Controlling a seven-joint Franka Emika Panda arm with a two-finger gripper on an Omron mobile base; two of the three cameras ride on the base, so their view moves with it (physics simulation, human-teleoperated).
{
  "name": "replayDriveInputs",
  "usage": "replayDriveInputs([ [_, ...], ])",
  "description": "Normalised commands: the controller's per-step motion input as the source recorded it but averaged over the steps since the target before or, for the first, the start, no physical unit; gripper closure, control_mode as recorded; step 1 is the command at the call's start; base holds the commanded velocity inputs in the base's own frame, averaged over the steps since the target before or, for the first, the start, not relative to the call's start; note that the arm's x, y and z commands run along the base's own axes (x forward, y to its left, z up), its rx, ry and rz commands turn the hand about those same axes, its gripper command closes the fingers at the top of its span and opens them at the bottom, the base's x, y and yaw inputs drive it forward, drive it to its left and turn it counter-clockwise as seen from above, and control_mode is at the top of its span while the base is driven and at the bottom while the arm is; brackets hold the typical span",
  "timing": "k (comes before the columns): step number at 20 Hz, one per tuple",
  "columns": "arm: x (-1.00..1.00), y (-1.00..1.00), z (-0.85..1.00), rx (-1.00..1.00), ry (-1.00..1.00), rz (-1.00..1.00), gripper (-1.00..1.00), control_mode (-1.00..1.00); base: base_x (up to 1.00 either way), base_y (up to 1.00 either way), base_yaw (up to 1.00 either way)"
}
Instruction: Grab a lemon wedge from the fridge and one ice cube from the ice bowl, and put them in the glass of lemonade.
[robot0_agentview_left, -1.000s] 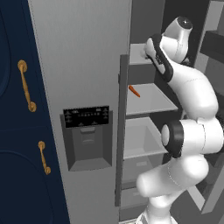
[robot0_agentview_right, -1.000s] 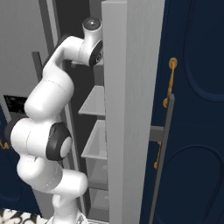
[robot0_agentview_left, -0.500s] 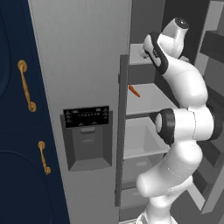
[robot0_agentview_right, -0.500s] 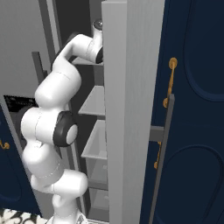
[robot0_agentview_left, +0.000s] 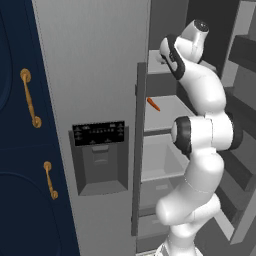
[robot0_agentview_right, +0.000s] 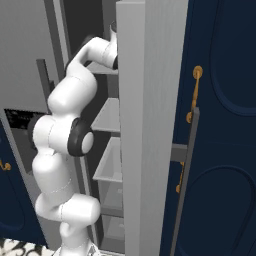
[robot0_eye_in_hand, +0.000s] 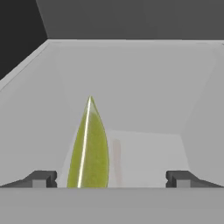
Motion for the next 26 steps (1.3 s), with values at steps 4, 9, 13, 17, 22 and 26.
replayDriveInputs([
  [4,0.34,0.00,-0.01,0.00,0.00,0.00,-1.00,-1.00,0.00,0.00,0.00],
  [9,0.06,0.02,0.00,0.00,0.00,0.00,-1.00,-1.00,0.00,0.00,0.00],
  [13,0.00,0.06,0.07,0.00,0.00,0.00,-1.00,-1.00,0.00,0.00,0.00],
  [17,0.22,0.18,0.00,-0.01,0.00,0.00,-1.00,-1.00,0.00,0.00,0.00],
  [22,0.47,0.20,0.00,-0.01,0.02,0.00,-1.00,-1.00,0.00,0.00,0.00],
  [26,0.37,0.00,0.00,0.00,0.01,0.00,-1.00,-1.00,0.00,0.00,0.00],
])
